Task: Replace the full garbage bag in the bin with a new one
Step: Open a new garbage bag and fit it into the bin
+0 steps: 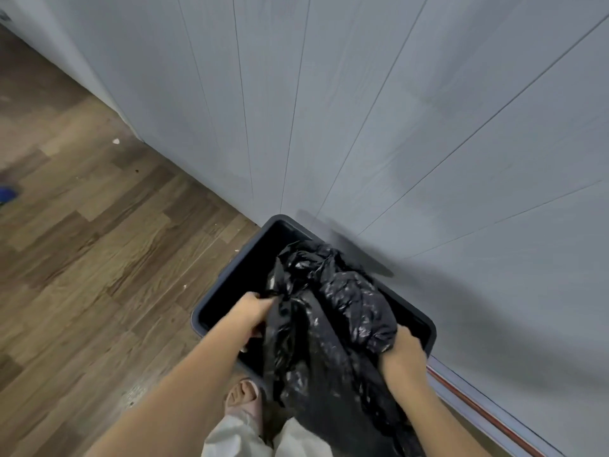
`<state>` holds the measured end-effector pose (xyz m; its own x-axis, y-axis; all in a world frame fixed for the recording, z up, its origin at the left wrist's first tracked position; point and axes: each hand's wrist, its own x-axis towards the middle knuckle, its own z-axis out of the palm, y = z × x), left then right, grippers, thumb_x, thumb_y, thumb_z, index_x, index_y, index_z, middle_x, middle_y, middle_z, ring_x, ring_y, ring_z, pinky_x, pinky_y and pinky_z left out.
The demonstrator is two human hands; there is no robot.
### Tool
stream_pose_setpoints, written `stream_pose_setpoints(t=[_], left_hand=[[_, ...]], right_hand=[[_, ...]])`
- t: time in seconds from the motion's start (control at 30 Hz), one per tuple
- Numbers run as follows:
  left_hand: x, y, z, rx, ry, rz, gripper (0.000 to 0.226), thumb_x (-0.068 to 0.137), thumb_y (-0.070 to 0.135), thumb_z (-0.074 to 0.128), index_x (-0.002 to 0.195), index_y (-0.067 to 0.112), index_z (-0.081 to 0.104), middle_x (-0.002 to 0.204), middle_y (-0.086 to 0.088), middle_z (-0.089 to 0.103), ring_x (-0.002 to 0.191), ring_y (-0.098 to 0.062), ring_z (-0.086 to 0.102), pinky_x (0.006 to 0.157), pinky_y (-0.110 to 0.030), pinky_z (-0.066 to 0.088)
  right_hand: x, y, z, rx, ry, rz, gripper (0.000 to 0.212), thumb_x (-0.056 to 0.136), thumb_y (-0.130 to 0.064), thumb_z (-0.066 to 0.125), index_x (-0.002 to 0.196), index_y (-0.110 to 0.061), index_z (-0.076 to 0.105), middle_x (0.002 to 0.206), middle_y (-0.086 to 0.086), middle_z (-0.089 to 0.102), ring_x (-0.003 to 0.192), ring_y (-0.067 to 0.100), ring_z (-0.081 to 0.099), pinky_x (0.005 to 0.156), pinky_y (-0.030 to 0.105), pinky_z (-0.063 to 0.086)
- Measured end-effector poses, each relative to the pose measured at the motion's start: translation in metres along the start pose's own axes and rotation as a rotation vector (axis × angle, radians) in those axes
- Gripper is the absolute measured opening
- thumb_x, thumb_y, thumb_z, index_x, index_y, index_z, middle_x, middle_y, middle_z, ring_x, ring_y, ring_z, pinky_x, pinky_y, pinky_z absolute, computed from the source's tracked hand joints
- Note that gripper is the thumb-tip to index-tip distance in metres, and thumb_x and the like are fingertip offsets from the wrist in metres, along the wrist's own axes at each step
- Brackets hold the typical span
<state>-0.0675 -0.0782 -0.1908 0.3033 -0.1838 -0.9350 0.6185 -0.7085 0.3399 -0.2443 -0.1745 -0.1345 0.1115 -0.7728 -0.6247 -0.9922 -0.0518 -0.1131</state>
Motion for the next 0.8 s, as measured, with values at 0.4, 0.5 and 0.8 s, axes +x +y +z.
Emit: stream_pose_setpoints(t=[0.4, 0.5, 0.8], left_hand=[[-0.007, -0.062, 0.025, 0.86, 0.119, 0.344, 0.081, 0.086, 0.005, 0.05, 0.148, 0.025, 0.002, 0.143, -0.013, 0.032, 0.114, -0.036, 0.054, 0.087, -0.041, 0.048], [0.0, -0.053, 0.006, 0.917, 0.25, 0.358, 0.059, 0.09, 0.002, 0.04, 0.143, 0.02, 0.021, 0.129, -0.014, 0.048, 0.106, -0.034, 0.055, 0.078, -0.041, 0.049], [-0.036, 0.007, 0.033, 1.069, 0.144, 1.094, 0.114, 0.074, 0.038, 0.069, 0.141, 0.022, -0.023, 0.158, 0.006, -0.001, 0.145, -0.011, -0.01, 0.113, -0.036, -0.014]], right_hand=[[0.033, -0.017, 0.026, -0.022, -0.171, -0.253, 0.03, 0.092, -0.01, 0.042, 0.121, -0.011, 0.052, 0.111, 0.015, 0.065, 0.098, 0.03, 0.062, 0.075, 0.031, 0.046], [0.041, 0.004, -0.006, -0.015, 0.204, -0.227, 0.013, 0.089, -0.005, 0.046, 0.098, -0.009, 0.056, 0.082, 0.012, 0.065, 0.078, 0.031, 0.064, 0.06, 0.03, 0.041], [0.016, -0.011, -0.048, 0.235, -0.42, -0.33, 0.021, 0.086, -0.039, 0.057, 0.068, -0.028, 0.054, 0.061, -0.011, 0.056, 0.053, -0.001, 0.055, 0.048, 0.011, 0.039]])
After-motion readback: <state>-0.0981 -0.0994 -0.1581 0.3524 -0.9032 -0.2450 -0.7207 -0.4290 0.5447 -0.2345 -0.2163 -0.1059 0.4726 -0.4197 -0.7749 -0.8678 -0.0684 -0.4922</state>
